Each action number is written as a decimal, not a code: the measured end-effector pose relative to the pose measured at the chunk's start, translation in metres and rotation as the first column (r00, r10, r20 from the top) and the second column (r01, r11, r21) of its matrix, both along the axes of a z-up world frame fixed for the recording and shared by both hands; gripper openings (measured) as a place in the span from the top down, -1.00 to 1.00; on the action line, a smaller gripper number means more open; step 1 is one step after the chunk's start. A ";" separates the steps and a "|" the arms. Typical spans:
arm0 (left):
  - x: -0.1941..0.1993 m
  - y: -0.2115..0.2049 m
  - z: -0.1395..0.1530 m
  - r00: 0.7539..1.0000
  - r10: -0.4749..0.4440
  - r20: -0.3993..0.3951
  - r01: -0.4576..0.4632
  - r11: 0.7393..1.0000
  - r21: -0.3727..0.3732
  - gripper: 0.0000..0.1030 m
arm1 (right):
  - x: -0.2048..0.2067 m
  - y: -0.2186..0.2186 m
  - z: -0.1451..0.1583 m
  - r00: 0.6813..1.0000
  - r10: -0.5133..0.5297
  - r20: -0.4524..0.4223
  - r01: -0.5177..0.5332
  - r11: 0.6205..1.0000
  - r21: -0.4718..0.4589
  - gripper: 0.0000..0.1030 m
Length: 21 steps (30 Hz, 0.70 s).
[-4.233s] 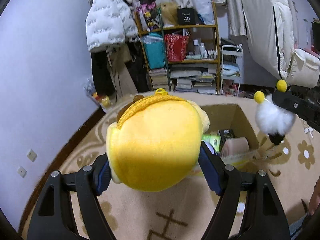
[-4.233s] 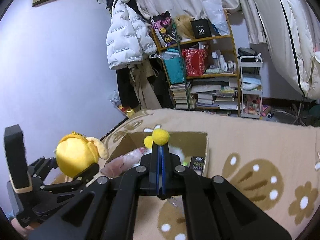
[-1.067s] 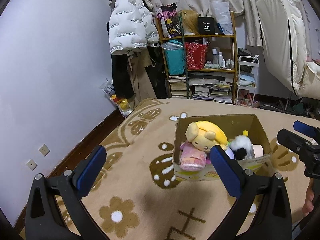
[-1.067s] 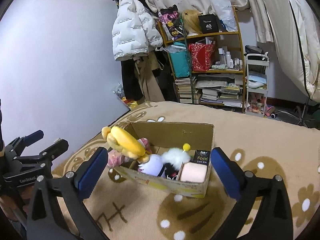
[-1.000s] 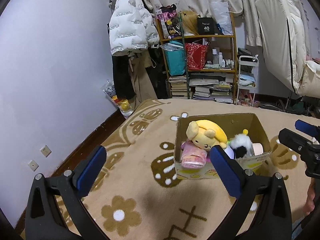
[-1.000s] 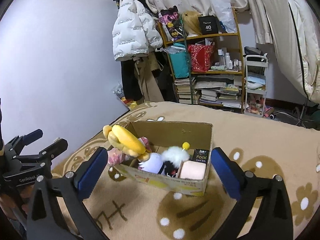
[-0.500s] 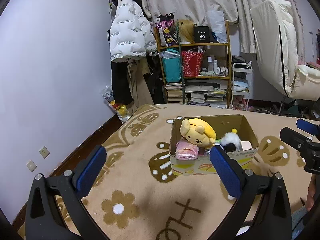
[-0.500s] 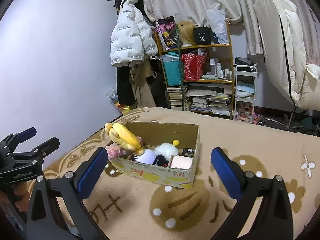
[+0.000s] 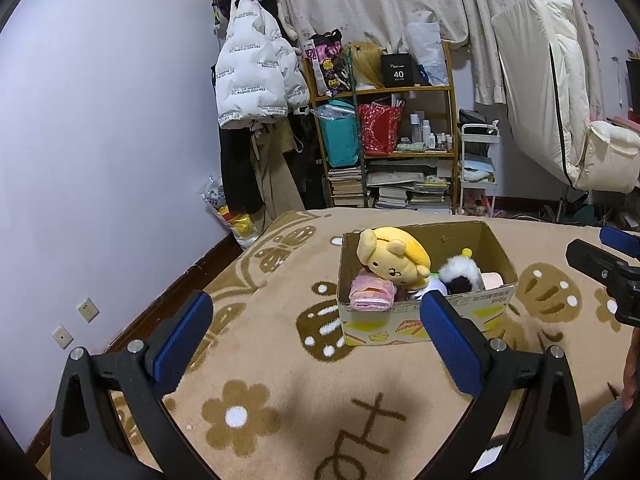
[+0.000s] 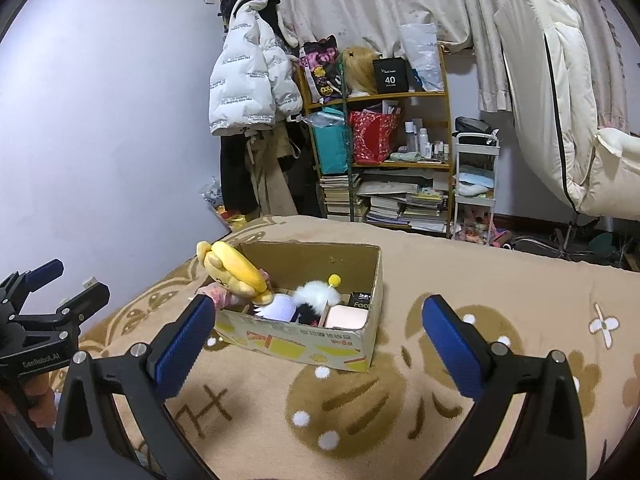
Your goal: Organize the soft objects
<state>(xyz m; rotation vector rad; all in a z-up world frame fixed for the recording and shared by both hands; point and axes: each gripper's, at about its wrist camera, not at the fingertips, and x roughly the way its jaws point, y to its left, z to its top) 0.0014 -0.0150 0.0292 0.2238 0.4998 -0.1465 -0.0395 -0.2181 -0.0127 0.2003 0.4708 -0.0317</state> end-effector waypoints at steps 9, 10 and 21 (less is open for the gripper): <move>0.018 0.003 -0.004 1.000 0.012 -0.024 -0.012 1.000 -0.005 -0.99 | 0.005 -0.002 -0.009 1.000 -0.012 -0.016 0.012 1.000 0.000 -1.00; 0.019 0.003 -0.005 1.000 0.012 -0.027 -0.012 1.000 -0.004 -0.99 | 0.006 -0.003 -0.011 1.000 -0.012 -0.020 0.012 1.000 0.003 -1.00; 0.024 -0.001 -0.011 1.000 0.002 -0.030 -0.002 1.000 0.000 -0.99 | 0.011 -0.005 -0.018 0.999 -0.010 -0.039 0.010 1.000 0.008 -1.00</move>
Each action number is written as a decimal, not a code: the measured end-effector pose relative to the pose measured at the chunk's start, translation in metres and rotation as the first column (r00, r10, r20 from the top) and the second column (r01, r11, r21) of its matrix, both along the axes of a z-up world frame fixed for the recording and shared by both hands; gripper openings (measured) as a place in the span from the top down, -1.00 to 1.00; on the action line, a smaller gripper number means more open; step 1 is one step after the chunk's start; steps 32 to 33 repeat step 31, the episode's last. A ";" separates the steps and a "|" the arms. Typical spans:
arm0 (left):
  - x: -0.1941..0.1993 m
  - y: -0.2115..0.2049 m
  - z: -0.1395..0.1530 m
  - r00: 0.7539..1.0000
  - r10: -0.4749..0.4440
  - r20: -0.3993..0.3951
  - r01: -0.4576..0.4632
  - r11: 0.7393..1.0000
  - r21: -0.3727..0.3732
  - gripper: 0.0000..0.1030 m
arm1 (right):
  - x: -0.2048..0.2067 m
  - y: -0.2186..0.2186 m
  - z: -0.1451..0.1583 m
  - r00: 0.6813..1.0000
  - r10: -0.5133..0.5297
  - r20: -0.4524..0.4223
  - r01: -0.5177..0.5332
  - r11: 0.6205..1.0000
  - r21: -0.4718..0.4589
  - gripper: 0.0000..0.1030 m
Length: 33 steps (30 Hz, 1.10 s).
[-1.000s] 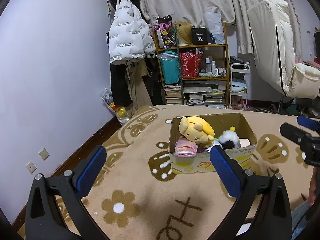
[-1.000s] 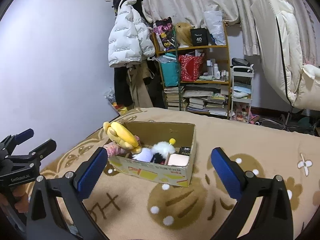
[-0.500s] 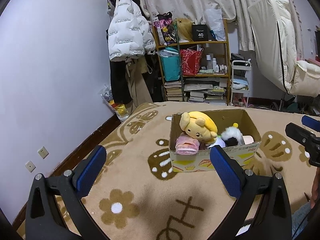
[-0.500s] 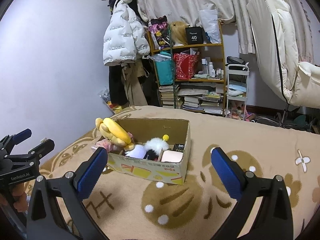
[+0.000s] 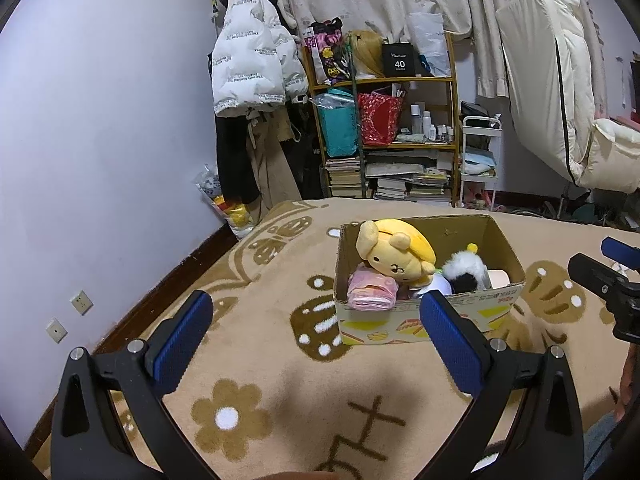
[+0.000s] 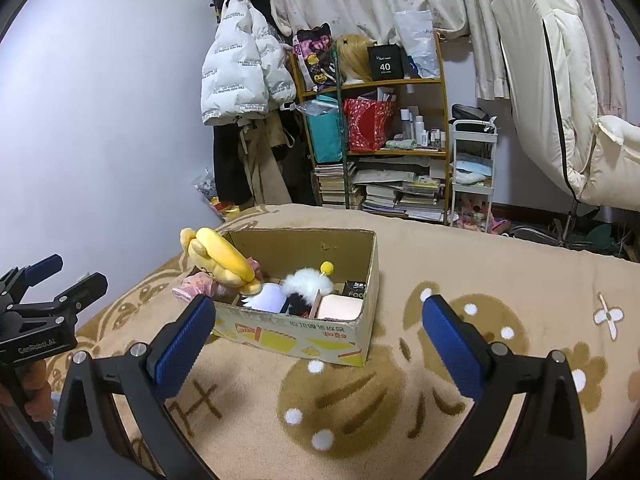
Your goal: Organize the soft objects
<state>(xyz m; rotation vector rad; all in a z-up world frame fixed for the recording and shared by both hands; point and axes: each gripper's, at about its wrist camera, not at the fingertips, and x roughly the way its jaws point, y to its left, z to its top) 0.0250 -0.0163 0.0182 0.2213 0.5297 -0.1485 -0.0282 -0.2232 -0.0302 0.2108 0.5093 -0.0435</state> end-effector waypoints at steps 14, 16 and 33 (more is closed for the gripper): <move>0.000 -0.003 -0.003 1.000 -0.006 -0.004 0.006 1.000 0.003 -0.99 | 0.002 -0.003 -0.005 1.000 -0.021 0.001 0.021 1.000 -0.002 -1.00; 0.000 -0.002 -0.004 1.000 -0.008 -0.005 0.008 1.000 0.003 -0.99 | 0.002 -0.004 -0.005 1.000 -0.025 -0.001 0.025 1.000 0.001 -1.00; -0.002 -0.006 -0.008 1.000 -0.007 -0.006 0.007 1.000 0.002 -0.99 | 0.002 -0.007 -0.005 1.000 -0.027 -0.002 0.027 1.000 0.000 -1.00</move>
